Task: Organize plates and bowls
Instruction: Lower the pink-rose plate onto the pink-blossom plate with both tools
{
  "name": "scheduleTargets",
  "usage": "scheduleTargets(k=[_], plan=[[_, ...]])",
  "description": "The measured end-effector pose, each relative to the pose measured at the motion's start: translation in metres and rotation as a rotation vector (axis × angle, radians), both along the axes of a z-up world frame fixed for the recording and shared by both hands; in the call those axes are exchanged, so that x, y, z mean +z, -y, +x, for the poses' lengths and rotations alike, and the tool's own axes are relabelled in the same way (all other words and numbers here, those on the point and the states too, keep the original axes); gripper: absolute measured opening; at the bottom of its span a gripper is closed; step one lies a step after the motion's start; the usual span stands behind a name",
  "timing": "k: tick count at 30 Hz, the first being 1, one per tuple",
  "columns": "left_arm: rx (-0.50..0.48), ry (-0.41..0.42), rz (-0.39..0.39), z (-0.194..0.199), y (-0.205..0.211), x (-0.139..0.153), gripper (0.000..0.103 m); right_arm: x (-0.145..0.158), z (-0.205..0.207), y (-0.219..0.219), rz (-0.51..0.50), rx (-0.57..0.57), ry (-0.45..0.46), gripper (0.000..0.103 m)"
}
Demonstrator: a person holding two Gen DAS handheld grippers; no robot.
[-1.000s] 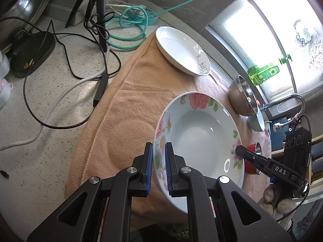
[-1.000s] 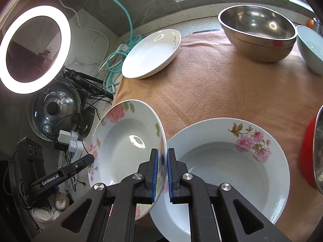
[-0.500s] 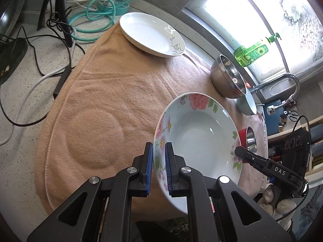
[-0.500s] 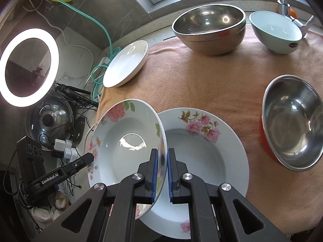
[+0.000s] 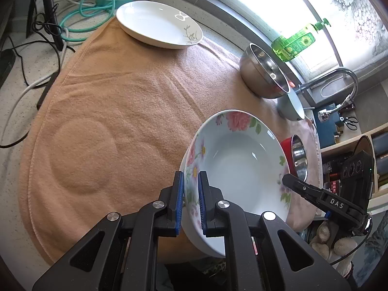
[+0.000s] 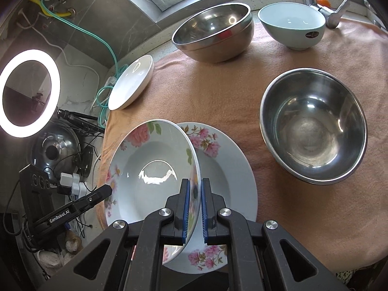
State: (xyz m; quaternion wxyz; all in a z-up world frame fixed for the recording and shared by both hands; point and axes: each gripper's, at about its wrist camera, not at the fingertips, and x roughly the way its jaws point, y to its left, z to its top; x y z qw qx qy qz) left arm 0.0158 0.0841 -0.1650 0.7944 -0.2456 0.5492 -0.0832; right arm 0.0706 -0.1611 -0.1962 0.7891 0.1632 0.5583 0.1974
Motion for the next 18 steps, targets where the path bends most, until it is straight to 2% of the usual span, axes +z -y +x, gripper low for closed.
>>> scheduleTargets(k=[18], plan=[[-0.038, -0.031, 0.009, 0.001, 0.020, -0.011, 0.010, -0.017, -0.006, 0.017, -0.009, -0.039, -0.027, 0.008]])
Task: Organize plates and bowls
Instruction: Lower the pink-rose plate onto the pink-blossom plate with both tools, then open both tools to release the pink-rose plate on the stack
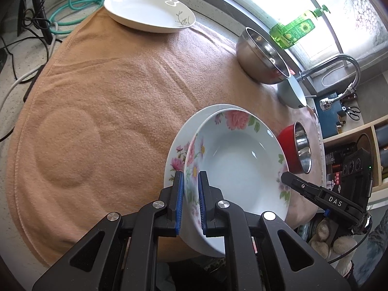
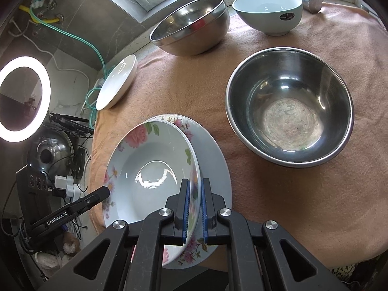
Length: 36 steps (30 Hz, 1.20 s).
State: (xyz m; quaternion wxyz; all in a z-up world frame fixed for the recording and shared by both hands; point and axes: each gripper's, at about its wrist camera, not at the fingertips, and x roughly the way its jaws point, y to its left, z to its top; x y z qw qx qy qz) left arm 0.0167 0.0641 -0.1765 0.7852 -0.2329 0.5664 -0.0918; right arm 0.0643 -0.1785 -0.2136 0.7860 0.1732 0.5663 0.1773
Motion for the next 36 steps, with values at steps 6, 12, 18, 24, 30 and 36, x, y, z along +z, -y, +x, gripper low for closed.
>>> scheduleTargets(k=[6, 12, 18, 24, 30, 36], plan=[[-0.008, -0.012, 0.010, 0.000, 0.003, -0.005, 0.010, -0.005, 0.001, 0.002, -0.001, -0.006, -0.008, 0.008], [-0.016, -0.016, 0.027, 0.000, 0.006, -0.008, 0.010, -0.007, 0.001, -0.001, -0.016, 0.001, -0.001, 0.008], [-0.023, -0.013, 0.039, 0.001, 0.007, -0.007, 0.010, -0.011, 0.001, -0.003, -0.029, 0.008, -0.006, 0.008], [-0.035, -0.014, 0.046, 0.003, 0.009, -0.006, 0.010, -0.010, 0.002, -0.005, -0.043, 0.014, -0.003, 0.008], [-0.044, -0.012, 0.047, 0.003, 0.009, -0.005, 0.011, -0.010, 0.003, -0.007, -0.047, 0.014, -0.003, 0.011], [-0.051, 0.002, 0.054, 0.002, 0.008, -0.002, 0.015, -0.008, 0.001, -0.008, -0.072, 0.021, 0.005, 0.011]])
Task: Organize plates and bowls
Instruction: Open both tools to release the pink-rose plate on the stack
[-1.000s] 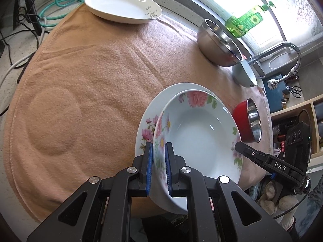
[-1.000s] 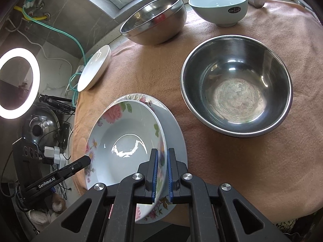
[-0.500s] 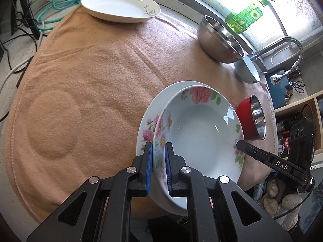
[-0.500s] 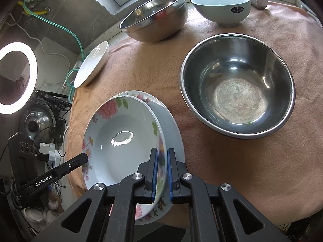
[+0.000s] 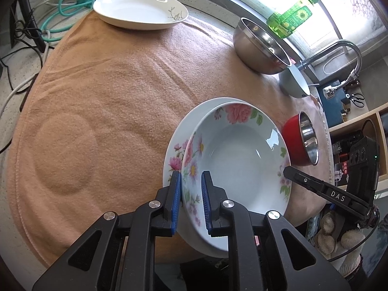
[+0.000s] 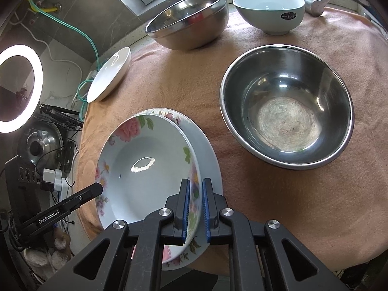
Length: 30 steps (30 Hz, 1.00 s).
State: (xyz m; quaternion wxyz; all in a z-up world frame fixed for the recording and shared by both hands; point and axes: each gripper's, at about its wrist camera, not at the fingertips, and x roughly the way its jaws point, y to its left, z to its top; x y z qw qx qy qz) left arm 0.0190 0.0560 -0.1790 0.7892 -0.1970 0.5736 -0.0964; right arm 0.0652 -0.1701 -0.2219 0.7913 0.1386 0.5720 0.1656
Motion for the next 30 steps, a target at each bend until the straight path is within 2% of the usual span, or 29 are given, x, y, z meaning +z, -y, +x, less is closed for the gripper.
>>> scheduleTargets(k=[17, 30], plan=[[0.017, 0.033, 0.005, -0.003, -0.008, 0.013, 0.015, 0.009, -0.004, 0.007, 0.005, -0.029, 0.018, 0.012], [0.068, 0.050, 0.006, -0.008, -0.032, 0.024, 0.015, 0.029, -0.010, 0.002, 0.024, -0.029, 0.065, 0.016]])
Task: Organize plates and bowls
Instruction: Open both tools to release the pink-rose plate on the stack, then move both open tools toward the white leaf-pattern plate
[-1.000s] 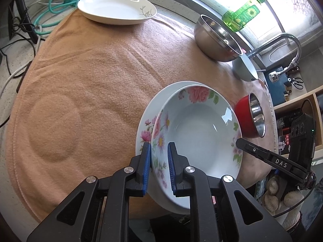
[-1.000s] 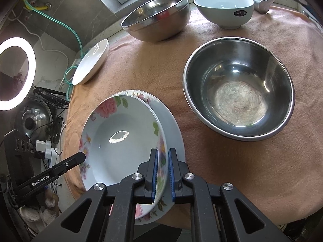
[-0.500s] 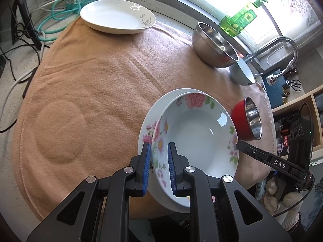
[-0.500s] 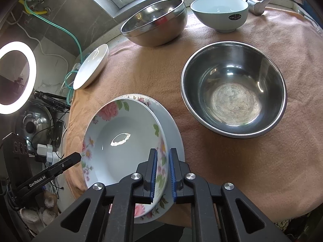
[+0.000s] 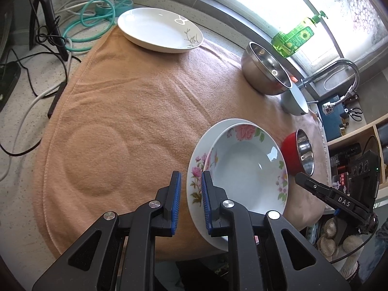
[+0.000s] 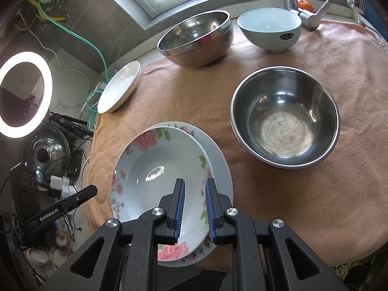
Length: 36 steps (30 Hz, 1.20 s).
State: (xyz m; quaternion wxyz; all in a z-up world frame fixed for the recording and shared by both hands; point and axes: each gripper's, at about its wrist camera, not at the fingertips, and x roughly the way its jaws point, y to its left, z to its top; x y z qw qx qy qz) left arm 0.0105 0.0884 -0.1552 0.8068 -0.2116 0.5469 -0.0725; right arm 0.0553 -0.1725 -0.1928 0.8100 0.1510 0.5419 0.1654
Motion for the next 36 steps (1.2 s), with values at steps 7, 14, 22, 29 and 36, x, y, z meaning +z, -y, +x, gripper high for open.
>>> scheduleTargets(k=[7, 14, 22, 29, 36], plan=[[0.031, 0.011, 0.006, 0.004, -0.015, 0.008, 0.015, 0.021, -0.001, -0.008, 0.025, 0.015, 0.047, 0.016], [0.050, 0.048, -0.013, 0.010, -0.020, 0.021, 0.015, 0.044, -0.001, -0.021, 0.024, 0.043, 0.092, 0.018], [0.069, 0.071, -0.036, 0.019, -0.023, 0.026, 0.015, 0.066, 0.002, -0.038, 0.029, 0.078, 0.137, 0.018], [0.084, 0.088, -0.063, 0.030, -0.028, 0.030, 0.015, 0.086, 0.014, -0.041, 0.082, 0.054, 0.173, 0.034], [0.114, 0.102, -0.067, 0.036, -0.039, 0.033, 0.015, 0.107, 0.019, -0.055, 0.017, 0.093, 0.223, 0.036]])
